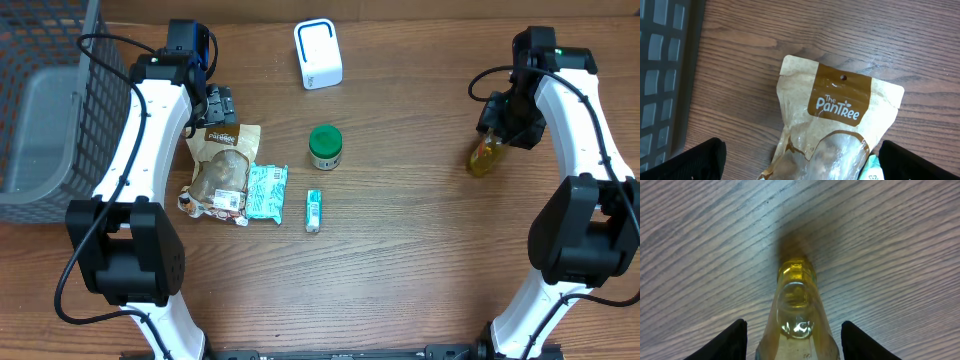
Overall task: Scan the item barcode
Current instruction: 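Lower the yellow bottle upright onto the table at the right side, then open the right gripper and move it left toward the green jar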
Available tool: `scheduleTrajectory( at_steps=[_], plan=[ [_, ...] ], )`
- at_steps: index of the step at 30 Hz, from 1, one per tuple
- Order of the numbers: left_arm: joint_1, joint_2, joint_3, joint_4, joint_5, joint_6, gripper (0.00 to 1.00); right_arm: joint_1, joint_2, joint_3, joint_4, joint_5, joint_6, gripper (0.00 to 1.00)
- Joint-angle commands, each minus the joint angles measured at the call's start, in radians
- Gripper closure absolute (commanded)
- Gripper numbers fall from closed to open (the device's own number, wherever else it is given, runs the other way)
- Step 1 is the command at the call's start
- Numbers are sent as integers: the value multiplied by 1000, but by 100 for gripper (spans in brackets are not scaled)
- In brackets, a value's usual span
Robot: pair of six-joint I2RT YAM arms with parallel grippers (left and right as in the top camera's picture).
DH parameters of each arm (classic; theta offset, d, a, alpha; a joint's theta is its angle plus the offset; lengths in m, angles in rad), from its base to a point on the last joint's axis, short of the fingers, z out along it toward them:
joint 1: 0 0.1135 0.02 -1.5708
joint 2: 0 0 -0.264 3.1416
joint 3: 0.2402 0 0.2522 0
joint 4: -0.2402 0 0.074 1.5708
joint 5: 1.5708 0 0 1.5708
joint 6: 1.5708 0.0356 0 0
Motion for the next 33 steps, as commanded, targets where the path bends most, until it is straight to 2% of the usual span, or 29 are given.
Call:
scheduleTrajectory(
  at_steps=[1, 6, 8, 16, 20, 24, 25, 26, 29, 33],
  plan=[
    [-4, -4, 11, 2, -14, 0, 1, 3, -10, 2, 3, 1, 1, 42],
    [-4, -4, 11, 2, -14, 0, 0, 2, -11, 4, 53, 14, -40, 41],
    [-4, -4, 11, 2, -14, 0, 1, 2, -11, 17, 95, 78, -83, 41],
    [-4, -4, 11, 2, -14, 0, 1, 3, -11, 21, 234, 53, -87, 35],
    [-4, -4, 11, 2, -14, 0, 1, 3, -11, 21, 301, -96, -87, 29],
    [-4, -4, 11, 2, -14, 0, 1, 3, -11, 21, 365, -296, -86, 29],
    [-4, -4, 11, 2, -14, 0, 1, 4, -11, 21, 378, -341, -86, 27],
    [-4, -4, 11, 2, -14, 0, 0, 8, -11, 21, 393, -400, -76, 16],
    [-4, -4, 11, 2, -14, 0, 0, 23, -11, 21, 391, -415, -41, 0],
    [-4, -4, 11, 2, -14, 0, 1, 69, -11, 21, 372, -414, -40, 0]
  ],
)
